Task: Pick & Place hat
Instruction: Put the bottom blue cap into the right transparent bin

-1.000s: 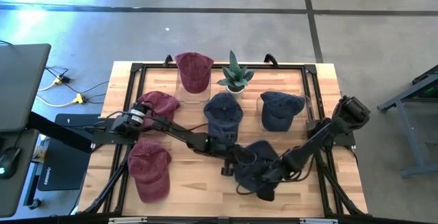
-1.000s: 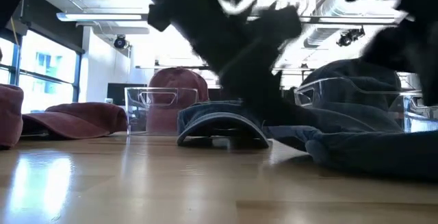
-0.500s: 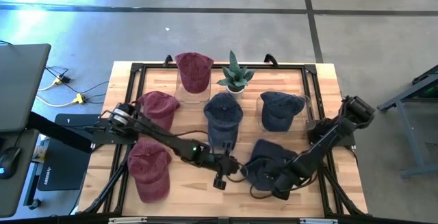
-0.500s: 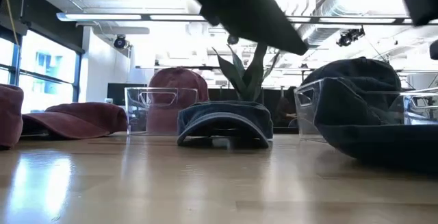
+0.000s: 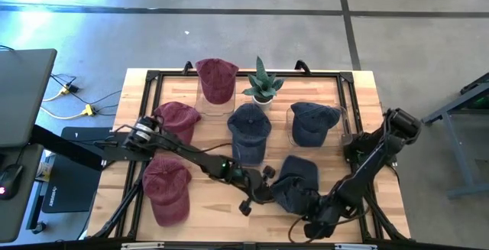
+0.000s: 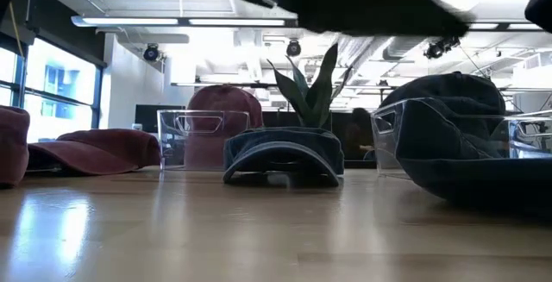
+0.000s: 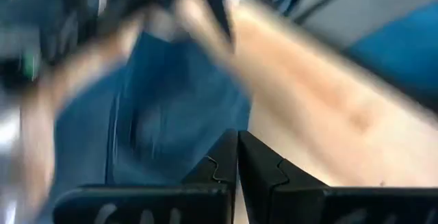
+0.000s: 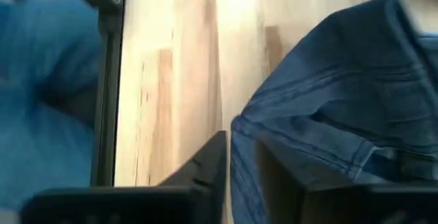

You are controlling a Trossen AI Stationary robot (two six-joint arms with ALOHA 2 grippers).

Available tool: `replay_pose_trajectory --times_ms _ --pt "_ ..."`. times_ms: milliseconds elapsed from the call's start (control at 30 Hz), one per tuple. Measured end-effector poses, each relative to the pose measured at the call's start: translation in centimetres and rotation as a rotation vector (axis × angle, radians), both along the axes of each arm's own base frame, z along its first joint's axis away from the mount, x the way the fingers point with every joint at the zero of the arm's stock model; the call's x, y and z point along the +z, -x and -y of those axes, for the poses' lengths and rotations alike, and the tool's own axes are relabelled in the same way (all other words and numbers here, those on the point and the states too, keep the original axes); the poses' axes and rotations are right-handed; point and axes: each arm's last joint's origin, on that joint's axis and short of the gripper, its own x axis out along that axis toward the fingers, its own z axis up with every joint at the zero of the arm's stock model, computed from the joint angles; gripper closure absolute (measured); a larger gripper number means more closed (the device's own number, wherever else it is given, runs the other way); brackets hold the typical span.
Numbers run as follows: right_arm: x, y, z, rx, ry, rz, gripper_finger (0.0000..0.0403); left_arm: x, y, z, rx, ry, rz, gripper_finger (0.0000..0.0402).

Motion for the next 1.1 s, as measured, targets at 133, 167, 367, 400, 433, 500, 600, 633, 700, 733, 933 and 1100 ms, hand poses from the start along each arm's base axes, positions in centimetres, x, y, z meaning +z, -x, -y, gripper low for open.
replay_pose_trajectory --times_ms 133,167,367,400,433,500,600,633,700,733,933,1100 --pt "-1.3 -0.1 -0.2 0.097 0.039 -0.08 0.025 -1.6 -0.5 0.5 -0.083 0.017 0.039 0.0394" --pt "-1.6 -0.1 -0.2 0.122 0.058 -0.093 0.0233 -1.7 -0.8 0.6 -0.075 0.028 0.075 0.0394" --pt "-3.7 0.1 -0.8 0.207 0.143 -0.154 0.0198 -0.8 -1.6 0.3 0.012 0.047 0.169 0.0394" --pt "-4.1 0.2 -0.9 0.213 0.156 -0.165 0.0202 -1.2 -2.1 0.2 0.041 0.057 0.163 0.0394" --pt "-4.5 0.3 -1.0 0.223 0.171 -0.177 0.0207 -1.8 -2.9 -0.1 0.077 0.079 0.157 0.0394" --pt "-5.2 0.5 -1.1 0.231 0.194 -0.202 0.0225 -3.0 -3.5 -0.8 0.159 0.089 0.083 0.0394" --pt "-5.5 0.6 -1.1 0.214 0.204 -0.218 0.0265 -2.4 -4.9 -1.9 0.211 0.1 0.054 0.0394" --pt "-5.5 0.7 -1.0 0.199 0.209 -0.224 0.0281 -2.8 -5.7 -2.3 0.227 0.106 0.051 0.0394" --pt "-5.4 0.9 -0.8 0.166 0.222 -0.233 0.032 -3.6 -5.9 -3.0 0.294 0.057 -0.046 0.0394" --pt "-5.4 1.1 -0.7 0.158 0.232 -0.243 0.034 -4.5 -5.7 -3.2 0.324 0.015 -0.132 0.0394" --pt "-4.0 1.6 -1.2 0.147 0.305 -0.274 0.0384 -2.6 -5.6 -3.9 0.449 -0.121 -0.212 0.0398" --pt "-2.4 1.3 -1.9 0.129 0.324 -0.215 0.0395 -0.9 -4.4 -3.8 0.509 -0.228 -0.217 0.04"
